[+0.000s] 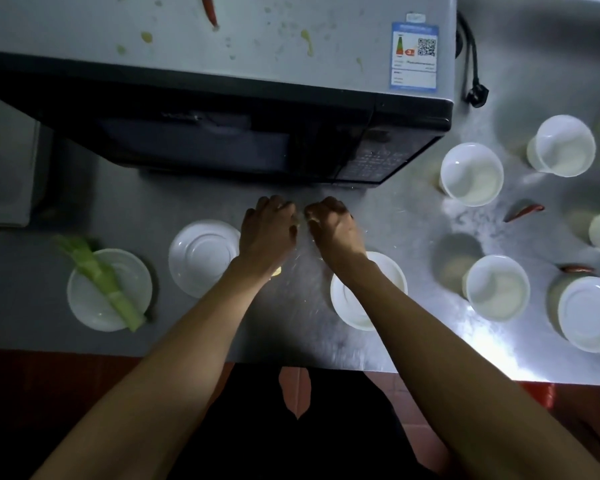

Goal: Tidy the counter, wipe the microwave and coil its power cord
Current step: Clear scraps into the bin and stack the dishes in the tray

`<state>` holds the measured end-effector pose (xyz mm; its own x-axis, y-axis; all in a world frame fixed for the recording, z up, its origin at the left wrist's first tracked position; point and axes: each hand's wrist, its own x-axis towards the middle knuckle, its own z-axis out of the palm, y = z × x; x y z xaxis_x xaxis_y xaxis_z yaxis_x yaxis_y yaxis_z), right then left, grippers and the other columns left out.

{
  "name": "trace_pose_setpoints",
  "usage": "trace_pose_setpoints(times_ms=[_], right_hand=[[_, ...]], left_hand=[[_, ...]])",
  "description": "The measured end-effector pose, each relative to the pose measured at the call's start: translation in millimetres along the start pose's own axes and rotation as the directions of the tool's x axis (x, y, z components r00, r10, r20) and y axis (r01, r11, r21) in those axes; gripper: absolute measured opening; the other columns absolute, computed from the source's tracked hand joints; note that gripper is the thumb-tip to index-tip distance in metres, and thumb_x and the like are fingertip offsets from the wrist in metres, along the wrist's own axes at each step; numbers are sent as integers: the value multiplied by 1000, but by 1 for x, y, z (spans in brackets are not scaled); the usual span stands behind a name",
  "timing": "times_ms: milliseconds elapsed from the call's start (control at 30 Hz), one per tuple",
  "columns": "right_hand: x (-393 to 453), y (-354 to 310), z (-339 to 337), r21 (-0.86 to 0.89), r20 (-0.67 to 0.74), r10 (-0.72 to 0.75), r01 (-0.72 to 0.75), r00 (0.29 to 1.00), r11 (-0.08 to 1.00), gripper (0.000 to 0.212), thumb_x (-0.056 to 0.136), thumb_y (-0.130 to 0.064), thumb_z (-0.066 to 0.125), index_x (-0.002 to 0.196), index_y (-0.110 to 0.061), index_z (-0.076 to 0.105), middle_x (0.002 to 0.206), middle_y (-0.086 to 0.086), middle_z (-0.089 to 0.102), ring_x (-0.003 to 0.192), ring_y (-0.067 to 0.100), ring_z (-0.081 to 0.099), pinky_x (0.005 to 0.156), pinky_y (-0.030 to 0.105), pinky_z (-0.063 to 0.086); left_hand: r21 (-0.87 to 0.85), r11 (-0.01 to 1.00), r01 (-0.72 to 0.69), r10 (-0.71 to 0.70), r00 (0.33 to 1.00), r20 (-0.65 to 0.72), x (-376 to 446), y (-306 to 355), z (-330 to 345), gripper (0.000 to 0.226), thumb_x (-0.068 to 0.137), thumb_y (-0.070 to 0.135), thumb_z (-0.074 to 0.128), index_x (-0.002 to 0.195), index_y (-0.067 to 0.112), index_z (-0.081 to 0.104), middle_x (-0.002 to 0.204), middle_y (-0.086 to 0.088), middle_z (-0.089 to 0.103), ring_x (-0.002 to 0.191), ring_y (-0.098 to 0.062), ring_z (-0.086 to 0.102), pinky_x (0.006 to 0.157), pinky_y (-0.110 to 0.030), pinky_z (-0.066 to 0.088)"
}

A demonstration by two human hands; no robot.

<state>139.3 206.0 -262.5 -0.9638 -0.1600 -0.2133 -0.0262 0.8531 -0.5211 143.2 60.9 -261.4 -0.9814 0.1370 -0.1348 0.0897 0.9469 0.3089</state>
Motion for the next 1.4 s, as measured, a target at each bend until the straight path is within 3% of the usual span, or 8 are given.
trace_pose_setpoints(times_ms=[333, 467, 667, 933, 1167, 1400], right_hand=[[-14, 2, 1, 46, -90, 12, -8, 996, 999, 14, 89, -4, 61, 100, -6, 69, 102, 17, 66, 93, 37, 60, 77, 47, 54], [-29, -1, -6, 50, -164, 40, -32, 986, 998, 12, 88, -6, 63, 99, -6, 70, 98, 17, 68, 91, 38, 61, 74, 43, 54], [-63, -5, -16, 81, -308, 128, -108, 943, 991, 16, 86, -6, 64, 101, -7, 70, 94, 17, 69, 86, 40, 62, 66, 45, 55], [-102, 5, -28, 173, -416, 252, -196, 874, 965, 12, 89, -11, 62, 98, -12, 70, 90, 9, 69, 83, 33, 61, 67, 46, 52], [-144, 34, -42, 216, -489, 311, -232, 815, 948, 11, 89, -14, 62, 98, -13, 69, 93, 6, 68, 78, 30, 61, 64, 44, 54], [-224, 96, -80, 266, -613, 341, -221, 712, 938, 11, 87, -12, 66, 97, -10, 69, 89, 9, 69, 75, 28, 62, 61, 41, 52]], left_hand=[[-90, 993, -71, 73, 997, 11, 0, -5, -7, 6, 92, 9, 53, 92, 12, 59, 89, -6, 63, 87, -22, 54, 70, -29, 28], [-144, 985, -93, 98, 995, 29, -4, -5, -13, 11, 94, 11, 51, 95, 12, 63, 92, -5, 61, 84, -15, 42, 70, -29, 30], [-126, 972, -196, 200, 980, 13, -11, 5, -33, 4, 88, 12, 62, 91, 15, 63, 93, -4, 65, 90, -25, 56, 70, -29, 36], [-105, 929, -355, 357, 934, -5, -23, 34, -44, 3, 89, 13, 63, 92, 15, 64, 96, -4, 65, 91, -25, 59, 69, -31, 40], [-165, 881, -443, 451, 893, 11, -37, 83, -40, 9, 88, 11, 64, 95, 16, 65, 95, -3, 66, 85, -28, 61, 67, -37, 52], [-183, 813, -553, 565, 825, 17, -69, 191, -17, 12, 84, 12, 68, 92, 20, 66, 91, -2, 68, 89, -28, 60, 74, -44, 53]])
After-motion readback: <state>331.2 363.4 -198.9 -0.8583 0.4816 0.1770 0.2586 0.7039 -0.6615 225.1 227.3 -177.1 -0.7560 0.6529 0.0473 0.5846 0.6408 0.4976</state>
